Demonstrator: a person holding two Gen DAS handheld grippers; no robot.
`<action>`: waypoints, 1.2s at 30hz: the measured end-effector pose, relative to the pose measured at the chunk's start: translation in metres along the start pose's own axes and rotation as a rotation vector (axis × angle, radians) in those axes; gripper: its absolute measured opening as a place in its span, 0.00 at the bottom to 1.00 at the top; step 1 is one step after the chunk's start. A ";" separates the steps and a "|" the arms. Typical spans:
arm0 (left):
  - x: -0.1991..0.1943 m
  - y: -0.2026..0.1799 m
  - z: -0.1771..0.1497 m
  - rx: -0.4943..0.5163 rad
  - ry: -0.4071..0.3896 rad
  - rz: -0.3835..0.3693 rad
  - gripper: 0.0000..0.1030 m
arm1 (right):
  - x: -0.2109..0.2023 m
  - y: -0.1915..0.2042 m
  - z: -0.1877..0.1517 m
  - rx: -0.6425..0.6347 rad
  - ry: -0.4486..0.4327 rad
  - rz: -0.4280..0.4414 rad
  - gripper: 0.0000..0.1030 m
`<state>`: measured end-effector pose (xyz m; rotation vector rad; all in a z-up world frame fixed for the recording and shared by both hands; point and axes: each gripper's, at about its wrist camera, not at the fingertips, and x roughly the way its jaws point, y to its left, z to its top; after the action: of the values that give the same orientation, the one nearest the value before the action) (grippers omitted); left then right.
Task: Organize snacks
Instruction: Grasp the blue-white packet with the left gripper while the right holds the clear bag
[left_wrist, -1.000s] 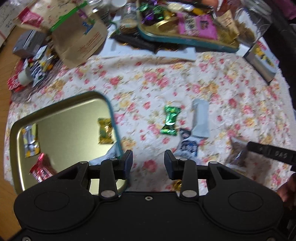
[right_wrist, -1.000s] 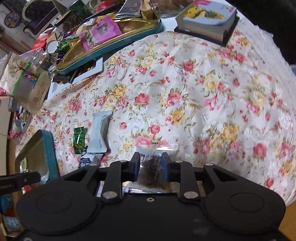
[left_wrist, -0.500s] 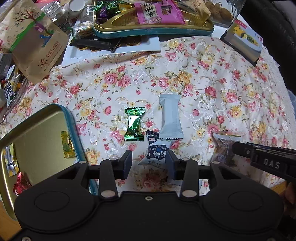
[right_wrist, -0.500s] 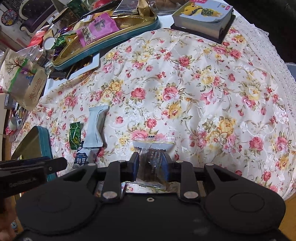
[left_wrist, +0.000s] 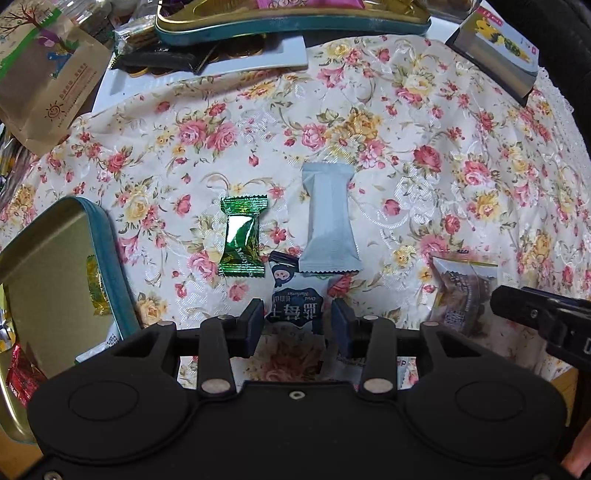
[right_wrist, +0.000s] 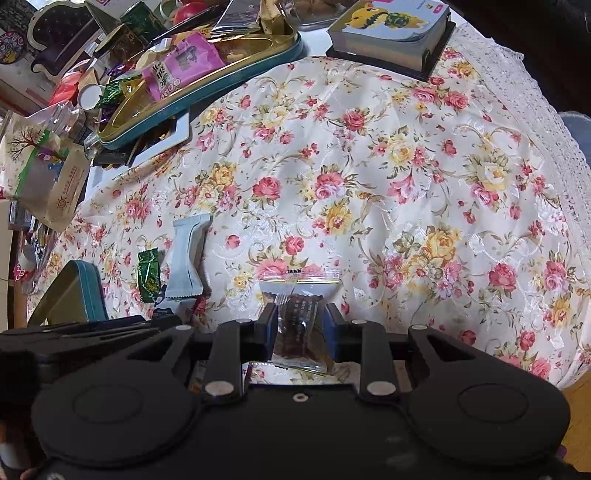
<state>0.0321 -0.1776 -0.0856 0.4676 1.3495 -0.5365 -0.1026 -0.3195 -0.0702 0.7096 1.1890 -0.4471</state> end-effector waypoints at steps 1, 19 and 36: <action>0.002 0.000 0.000 -0.003 0.004 0.004 0.48 | 0.000 0.000 0.000 -0.001 0.001 0.001 0.28; 0.012 -0.016 -0.011 0.023 0.050 -0.041 0.50 | 0.005 0.003 0.000 0.006 0.010 -0.013 0.28; -0.004 0.008 -0.016 -0.056 0.030 -0.126 0.51 | 0.019 0.009 0.000 0.022 0.017 -0.036 0.29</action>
<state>0.0242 -0.1615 -0.0839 0.3475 1.4256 -0.5953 -0.0901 -0.3121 -0.0854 0.7130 1.2158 -0.4855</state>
